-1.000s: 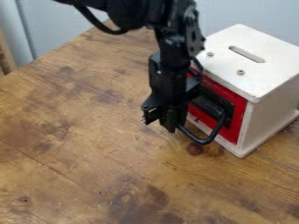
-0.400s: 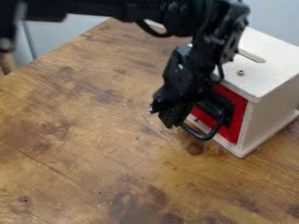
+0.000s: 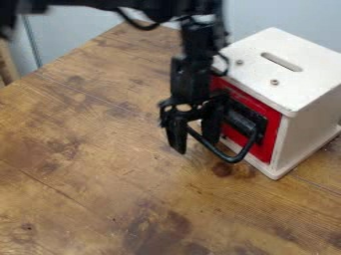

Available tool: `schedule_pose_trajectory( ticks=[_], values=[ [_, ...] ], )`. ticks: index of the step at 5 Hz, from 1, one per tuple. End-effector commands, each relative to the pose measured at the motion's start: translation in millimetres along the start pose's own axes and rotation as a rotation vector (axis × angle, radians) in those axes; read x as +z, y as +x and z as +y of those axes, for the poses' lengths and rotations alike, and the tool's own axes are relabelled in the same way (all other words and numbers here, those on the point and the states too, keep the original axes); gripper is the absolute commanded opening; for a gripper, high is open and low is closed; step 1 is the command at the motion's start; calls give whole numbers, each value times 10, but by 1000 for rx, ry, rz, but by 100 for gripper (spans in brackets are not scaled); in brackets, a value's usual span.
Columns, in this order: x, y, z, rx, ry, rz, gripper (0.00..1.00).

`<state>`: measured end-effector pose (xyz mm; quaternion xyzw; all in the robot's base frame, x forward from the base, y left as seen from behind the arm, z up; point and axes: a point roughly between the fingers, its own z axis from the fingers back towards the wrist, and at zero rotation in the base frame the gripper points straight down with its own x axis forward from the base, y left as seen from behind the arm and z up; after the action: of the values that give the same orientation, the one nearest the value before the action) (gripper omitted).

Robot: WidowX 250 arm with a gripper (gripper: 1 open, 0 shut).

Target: Open the drawer

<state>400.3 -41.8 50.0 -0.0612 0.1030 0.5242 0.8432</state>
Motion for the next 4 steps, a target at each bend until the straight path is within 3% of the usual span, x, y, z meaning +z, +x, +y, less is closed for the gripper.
schedule_pose_trajectory(
  ticks=[1,2,3,4],
  values=[
    [-37,257,-4,26,-278,-128,0],
    [19,215,140,-7,-390,-444,0],
    [50,158,266,-59,-235,-644,0],
    [81,105,362,-135,94,-747,0]
  ],
)
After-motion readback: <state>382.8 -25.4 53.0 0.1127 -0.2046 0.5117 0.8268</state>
